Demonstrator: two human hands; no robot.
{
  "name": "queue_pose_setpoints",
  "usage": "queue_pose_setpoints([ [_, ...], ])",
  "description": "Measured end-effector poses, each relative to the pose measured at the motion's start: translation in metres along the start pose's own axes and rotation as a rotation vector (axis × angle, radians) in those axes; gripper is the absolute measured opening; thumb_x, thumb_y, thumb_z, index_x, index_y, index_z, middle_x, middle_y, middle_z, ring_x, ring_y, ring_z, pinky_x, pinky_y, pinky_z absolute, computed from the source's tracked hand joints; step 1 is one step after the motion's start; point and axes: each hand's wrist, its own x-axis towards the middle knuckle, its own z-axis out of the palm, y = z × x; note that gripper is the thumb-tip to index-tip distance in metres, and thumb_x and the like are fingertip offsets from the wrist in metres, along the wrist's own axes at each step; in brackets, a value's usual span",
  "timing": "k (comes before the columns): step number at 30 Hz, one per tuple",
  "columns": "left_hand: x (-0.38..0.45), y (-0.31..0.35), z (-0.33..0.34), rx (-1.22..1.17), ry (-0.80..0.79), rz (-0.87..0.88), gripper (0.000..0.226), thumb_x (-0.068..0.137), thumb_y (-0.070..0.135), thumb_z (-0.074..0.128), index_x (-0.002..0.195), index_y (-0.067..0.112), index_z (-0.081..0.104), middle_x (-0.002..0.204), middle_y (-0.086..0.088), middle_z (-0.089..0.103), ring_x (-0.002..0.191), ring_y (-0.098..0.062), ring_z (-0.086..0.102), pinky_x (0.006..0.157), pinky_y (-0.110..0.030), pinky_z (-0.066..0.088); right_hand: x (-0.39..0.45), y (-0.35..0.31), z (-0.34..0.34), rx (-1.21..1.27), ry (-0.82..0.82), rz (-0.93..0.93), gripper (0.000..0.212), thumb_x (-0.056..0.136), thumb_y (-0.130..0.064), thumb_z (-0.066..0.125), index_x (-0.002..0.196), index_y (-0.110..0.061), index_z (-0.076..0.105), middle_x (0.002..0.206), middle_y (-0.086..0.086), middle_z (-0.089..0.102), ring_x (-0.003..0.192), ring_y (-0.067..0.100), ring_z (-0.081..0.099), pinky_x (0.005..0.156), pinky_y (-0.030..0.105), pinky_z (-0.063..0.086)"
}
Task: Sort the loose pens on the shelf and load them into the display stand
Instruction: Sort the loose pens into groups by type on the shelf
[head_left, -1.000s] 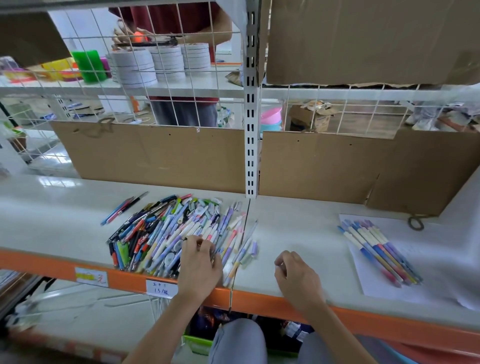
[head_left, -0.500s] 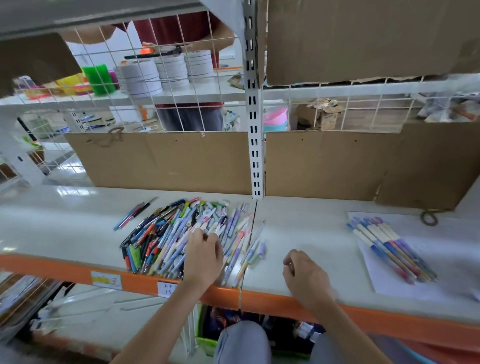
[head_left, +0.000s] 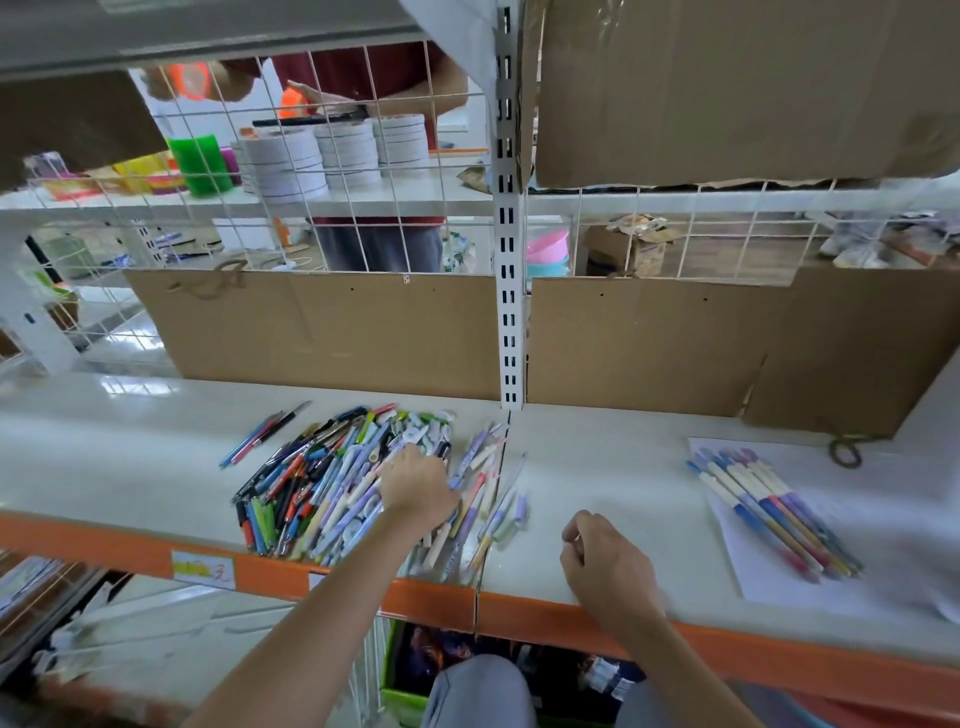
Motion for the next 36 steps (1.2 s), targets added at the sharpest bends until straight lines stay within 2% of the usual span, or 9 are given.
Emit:
queue_pose_setpoints([
  [4,-0.024,-0.012,0.007,-0.109,0.110,0.041,0.032,0.088,0.044,0.056,0.081,0.015,0.065,0.098,-0.001,0.048,0.092,-0.017,0.050,0.076,-0.026,0.044,0.001,0.000,0.000,0.006,0.011,-0.002,0.014,0.095,-0.024,0.039,0.104,-0.022,0.049,0.106,-0.006,0.056,0.092,0.017,0.058,0.079,0.028,0.045],
  [6,-0.039,-0.018,0.011,-0.126,0.138,0.077,0.031,0.089,0.047,0.053,0.091,0.018,0.066,0.099,0.000,0.046,0.087,-0.013,0.051,0.076,-0.024,0.045,0.000,0.001,-0.001,0.009,0.012,-0.002,0.014,0.095,-0.024,0.040,0.104,-0.021,0.050,0.104,-0.006,0.057,0.090,0.016,0.058,0.077,0.028,0.044],
  [10,-0.063,-0.032,0.017,-0.249,0.190,0.104,0.030,0.087,0.049,0.056,0.093,0.020,0.061,0.094,0.003,0.044,0.083,-0.012,0.049,0.078,-0.023,0.043,-0.001,0.001,-0.004,0.010,-0.004,-0.008,0.015,0.095,-0.023,0.040,0.105,-0.022,0.052,0.103,-0.007,0.057,0.087,0.013,0.057,0.074,0.026,0.044],
  [13,-0.067,-0.045,0.020,-0.323,0.253,0.098,0.023,0.091,0.039,0.055,0.093,0.016,0.059,0.092,0.004,0.047,0.081,-0.013,0.050,0.073,-0.024,0.042,0.002,-0.002,-0.007,0.046,-0.016,0.003,0.015,0.096,-0.023,0.042,0.105,-0.022,0.053,0.097,-0.008,0.057,0.084,0.011,0.055,0.069,0.024,0.041],
  [19,-0.037,-0.047,0.010,-0.188,0.261,0.054,0.026,0.097,0.036,0.044,0.107,0.017,0.059,0.106,-0.003,0.054,0.098,-0.017,0.052,0.081,-0.026,0.045,0.005,-0.029,0.007,0.084,-0.064,-0.074,0.014,0.096,-0.023,0.043,0.104,-0.020,0.053,0.100,-0.003,0.059,0.086,0.014,0.056,0.075,0.028,0.047],
  [26,-0.018,-0.038,0.009,-0.047,0.220,0.040,0.028,0.095,0.035,0.042,0.101,0.015,0.060,0.101,-0.002,0.051,0.093,-0.016,0.050,0.084,-0.028,0.039,0.010,-0.038,0.006,0.113,-0.060,-0.090,0.006,0.095,-0.021,0.045,0.091,-0.023,0.048,0.088,-0.004,0.056,0.076,0.013,0.050,0.071,0.027,0.042],
  [30,-0.026,-0.033,0.008,-0.279,0.319,0.058,0.026,0.093,0.036,0.048,0.094,0.015,0.064,0.092,0.001,0.049,0.080,-0.014,0.050,0.071,-0.024,0.040,0.015,-0.046,-0.004,0.362,-0.079,-0.029,0.014,0.097,-0.021,0.048,0.085,-0.020,0.056,0.074,-0.008,0.056,0.057,0.006,0.050,0.062,0.022,0.041],
  [33,-0.046,-0.016,0.005,-0.514,0.384,0.280,0.014,0.088,0.025,0.062,0.085,0.011,0.065,0.082,0.003,0.046,0.068,-0.011,0.048,0.063,-0.020,0.036,0.016,-0.059,-0.008,0.774,-0.187,0.128,0.025,0.096,-0.029,0.052,0.091,-0.007,0.063,0.070,-0.001,0.058,0.043,0.009,0.043,0.047,0.021,0.033],
  [36,-0.063,-0.002,0.007,-0.507,0.269,0.461,0.016,0.088,0.030,0.062,0.090,0.014,0.065,0.087,0.003,0.048,0.069,-0.011,0.052,0.061,-0.012,0.032,0.017,-0.066,-0.006,1.005,-0.189,0.246,0.028,0.094,-0.027,0.056,0.083,-0.001,0.059,0.062,0.002,0.052,0.041,0.010,0.036,0.042,0.020,0.025],
])
